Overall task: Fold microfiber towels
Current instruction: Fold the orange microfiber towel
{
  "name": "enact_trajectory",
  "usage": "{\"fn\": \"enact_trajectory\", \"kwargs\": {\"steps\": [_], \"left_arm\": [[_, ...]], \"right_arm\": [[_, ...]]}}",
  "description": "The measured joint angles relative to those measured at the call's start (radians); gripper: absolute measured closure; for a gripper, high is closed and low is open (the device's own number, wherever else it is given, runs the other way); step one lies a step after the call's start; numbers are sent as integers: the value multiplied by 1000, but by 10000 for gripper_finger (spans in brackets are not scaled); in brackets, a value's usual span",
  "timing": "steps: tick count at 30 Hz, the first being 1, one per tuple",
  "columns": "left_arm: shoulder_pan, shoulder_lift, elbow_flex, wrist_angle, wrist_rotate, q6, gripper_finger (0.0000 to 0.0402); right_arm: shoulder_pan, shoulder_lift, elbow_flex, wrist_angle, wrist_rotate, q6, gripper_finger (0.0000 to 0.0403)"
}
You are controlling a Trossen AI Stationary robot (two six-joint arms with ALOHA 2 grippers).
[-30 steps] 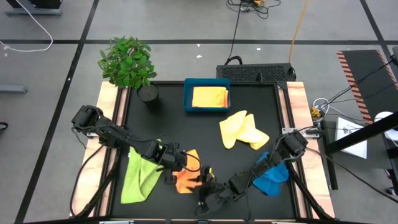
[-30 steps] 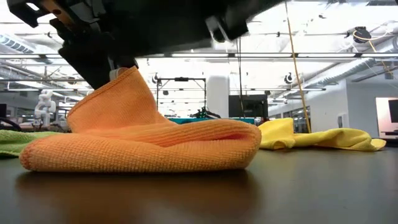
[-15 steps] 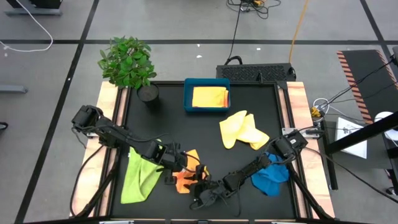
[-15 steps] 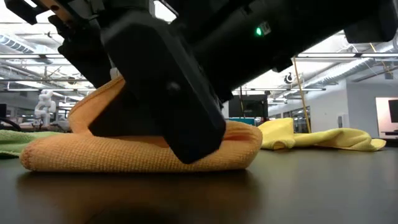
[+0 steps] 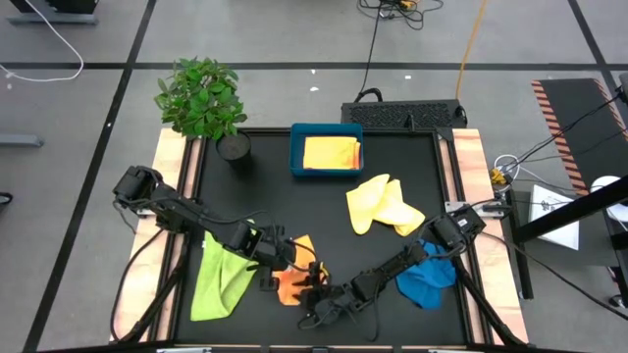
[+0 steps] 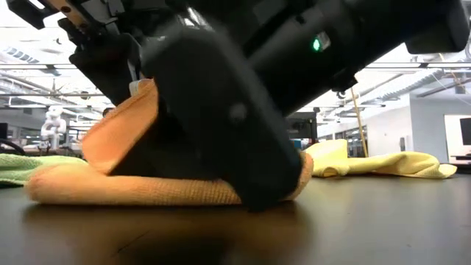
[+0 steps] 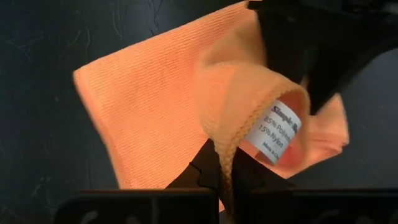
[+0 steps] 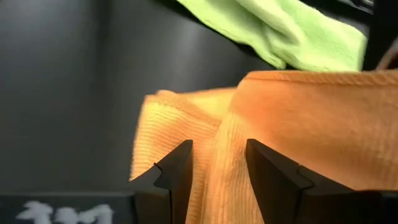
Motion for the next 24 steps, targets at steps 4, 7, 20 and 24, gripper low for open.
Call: {"fn": "enact_trajectory", "kwargs": {"steps": [4, 7, 20, 24], "left_arm": [[0, 0, 0, 0, 0, -4, 396], [-3, 0, 0, -1, 0, -4, 396], [-23, 0, 0, -3, 0, -5, 396], [-23, 0, 0, -3, 1, -7, 396]], "right_arm": [[-9, 0, 0, -44, 63, 37, 265], [-11, 0, 0, -30, 63, 34, 286], [6, 0, 0, 31, 61, -21, 387], [6, 0, 0, 32, 56, -57, 357]]}}
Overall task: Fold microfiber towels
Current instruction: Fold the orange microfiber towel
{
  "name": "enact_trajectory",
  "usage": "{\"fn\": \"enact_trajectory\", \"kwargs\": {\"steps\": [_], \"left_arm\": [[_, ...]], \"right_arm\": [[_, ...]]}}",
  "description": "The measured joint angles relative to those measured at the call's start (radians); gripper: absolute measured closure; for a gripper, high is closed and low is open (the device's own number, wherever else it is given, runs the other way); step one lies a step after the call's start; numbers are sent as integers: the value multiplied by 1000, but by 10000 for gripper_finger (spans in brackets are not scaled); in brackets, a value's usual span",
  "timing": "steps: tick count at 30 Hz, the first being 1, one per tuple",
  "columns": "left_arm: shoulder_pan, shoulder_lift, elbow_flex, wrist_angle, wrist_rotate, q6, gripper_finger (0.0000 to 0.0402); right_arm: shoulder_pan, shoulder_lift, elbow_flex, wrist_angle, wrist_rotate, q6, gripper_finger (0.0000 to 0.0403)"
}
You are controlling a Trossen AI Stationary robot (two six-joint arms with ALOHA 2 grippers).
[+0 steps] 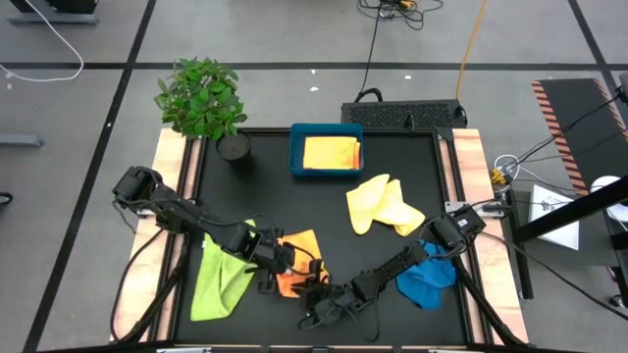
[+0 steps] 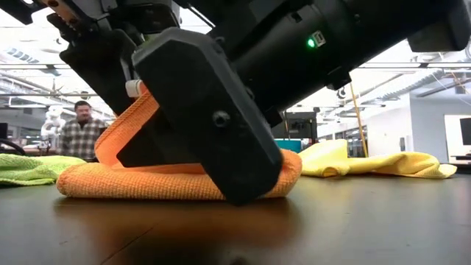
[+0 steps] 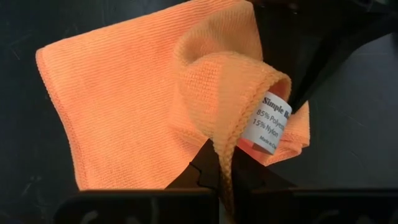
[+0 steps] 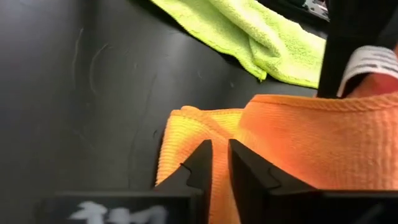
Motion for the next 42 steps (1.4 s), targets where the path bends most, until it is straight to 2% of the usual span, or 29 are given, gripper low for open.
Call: {"fn": "enact_trajectory", "kwargs": {"steps": [7, 12, 16, 22, 24, 31, 36, 42], "left_arm": [[1, 0, 0, 0, 0, 0, 396], [1, 0, 0, 0, 0, 0, 396], [0, 0, 0, 0, 0, 0, 396], [0, 0, 0, 0, 0, 1, 396], [0, 0, 0, -4, 0, 0, 396], [-29, 0, 0, -89, 8, -43, 396], [-135, -16, 0, -168, 3, -124, 396], [-279, -72, 0, -136, -100, -215, 396]], "right_arm": [[-8, 0, 0, -42, 11, 38, 270], [-26, 0, 0, -97, 59, 94, 254], [-33, 0, 0, -113, 59, 127, 281], [-31, 0, 0, -114, 56, 116, 376], [-25, 0, 0, -112, 57, 101, 395], [9, -42, 0, -107, 55, 89, 397], [62, -113, 0, -112, 93, 47, 400], [98, -158, 0, -111, 86, 70, 402]]}}
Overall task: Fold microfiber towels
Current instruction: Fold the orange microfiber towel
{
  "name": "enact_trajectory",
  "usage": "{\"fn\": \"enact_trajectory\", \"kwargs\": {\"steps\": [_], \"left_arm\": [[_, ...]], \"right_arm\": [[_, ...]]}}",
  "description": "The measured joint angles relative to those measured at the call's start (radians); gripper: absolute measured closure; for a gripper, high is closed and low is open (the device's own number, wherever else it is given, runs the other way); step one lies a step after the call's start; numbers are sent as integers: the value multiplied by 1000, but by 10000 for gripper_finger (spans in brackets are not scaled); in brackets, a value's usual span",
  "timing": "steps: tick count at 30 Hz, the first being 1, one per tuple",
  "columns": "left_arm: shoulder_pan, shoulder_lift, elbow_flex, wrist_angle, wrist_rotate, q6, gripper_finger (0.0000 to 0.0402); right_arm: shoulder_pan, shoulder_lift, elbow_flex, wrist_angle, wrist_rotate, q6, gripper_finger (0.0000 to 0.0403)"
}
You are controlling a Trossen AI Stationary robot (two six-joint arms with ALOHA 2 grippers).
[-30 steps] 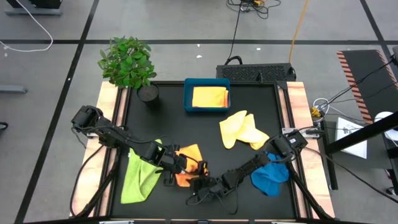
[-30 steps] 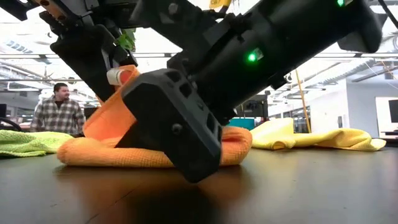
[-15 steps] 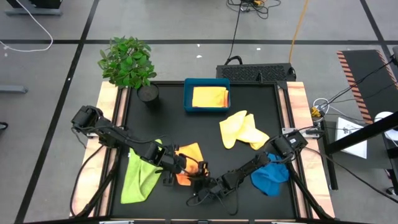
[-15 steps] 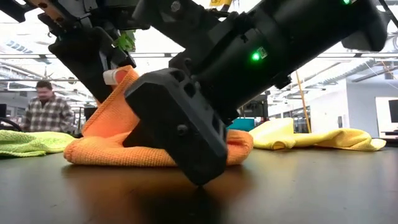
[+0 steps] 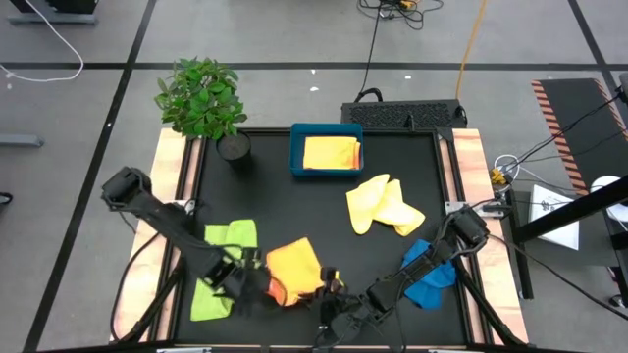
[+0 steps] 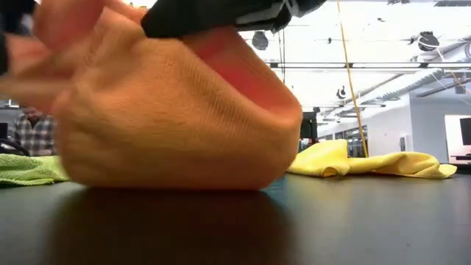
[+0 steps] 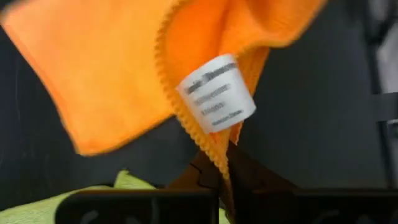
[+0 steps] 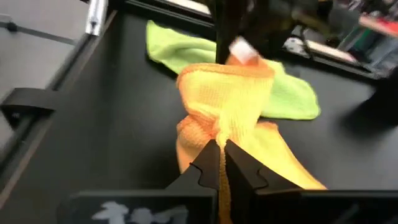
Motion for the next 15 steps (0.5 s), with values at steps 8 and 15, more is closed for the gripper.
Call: {"fn": "enact_trajectory", "kwargs": {"steps": [8, 15], "left_arm": [[-85, -57, 0, 110, -112, 15, 396], [-31, -46, 0, 117, -112, 45, 396]], "right_arm": [[-10, 2, -54, -2, -55, 142, 402], [-78, 1, -144, 57, -59, 268, 402]]}}
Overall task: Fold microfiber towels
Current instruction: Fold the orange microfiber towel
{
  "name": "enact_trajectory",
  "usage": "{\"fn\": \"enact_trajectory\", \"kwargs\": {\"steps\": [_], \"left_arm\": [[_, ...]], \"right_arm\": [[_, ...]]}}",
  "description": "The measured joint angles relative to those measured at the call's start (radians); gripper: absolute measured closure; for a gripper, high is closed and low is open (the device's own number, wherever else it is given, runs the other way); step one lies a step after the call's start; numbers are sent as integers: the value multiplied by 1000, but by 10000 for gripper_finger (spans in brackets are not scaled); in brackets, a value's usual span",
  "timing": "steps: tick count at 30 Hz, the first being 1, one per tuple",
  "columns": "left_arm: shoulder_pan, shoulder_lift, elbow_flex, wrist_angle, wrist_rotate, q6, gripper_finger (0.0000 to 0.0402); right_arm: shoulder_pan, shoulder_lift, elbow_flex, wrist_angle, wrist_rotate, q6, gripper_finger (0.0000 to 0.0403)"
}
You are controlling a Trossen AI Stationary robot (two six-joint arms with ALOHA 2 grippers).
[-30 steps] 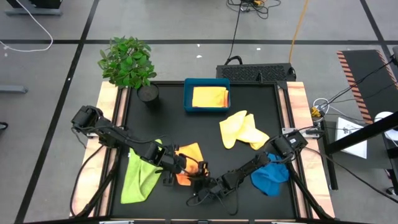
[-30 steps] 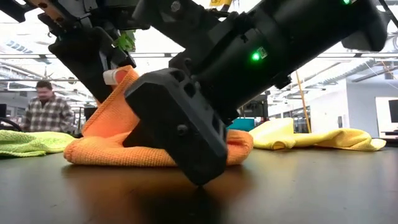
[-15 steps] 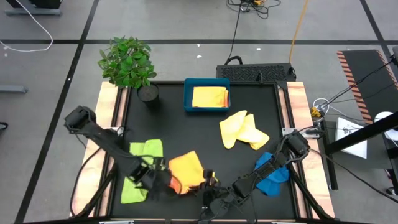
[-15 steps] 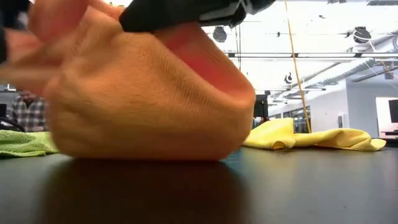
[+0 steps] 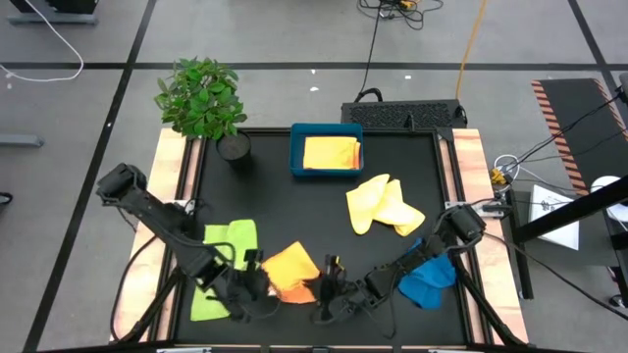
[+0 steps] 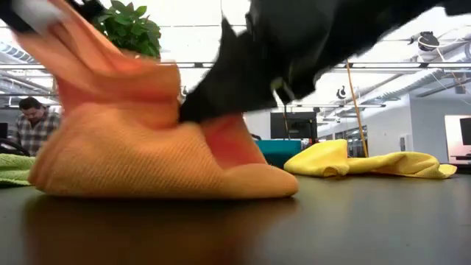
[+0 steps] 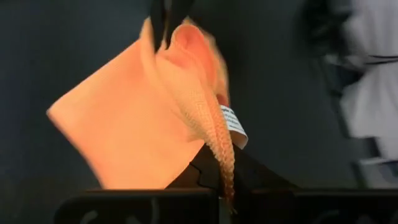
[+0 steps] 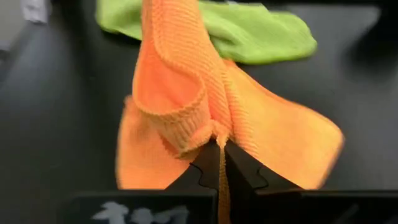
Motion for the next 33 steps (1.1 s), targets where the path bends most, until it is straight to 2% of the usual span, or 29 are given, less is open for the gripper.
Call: {"fn": "enact_trajectory", "kwargs": {"steps": [6, 11, 18, 21, 28, 33], "left_arm": [[88, 41, -3, -67, 47, -8, 396], [144, 47, -49, -8, 111, 12, 396], [193, 49, -150, 74, 187, 9, 396], [202, 49, -169, 107, 197, 9, 396], [202, 49, -175, 137, 207, 31, 396], [208, 49, -175, 139, 208, 36, 396]], "right_arm": [[-52, -7, -77, 74, -26, 66, 402], [-66, -19, -128, 105, -46, 108, 391], [-51, -62, -168, 233, -55, 14, 323], [-50, -72, -167, 232, -57, -35, 291], [-58, -71, -167, 259, -160, -124, 221], [-45, -72, -167, 389, -196, -273, 185]]}}
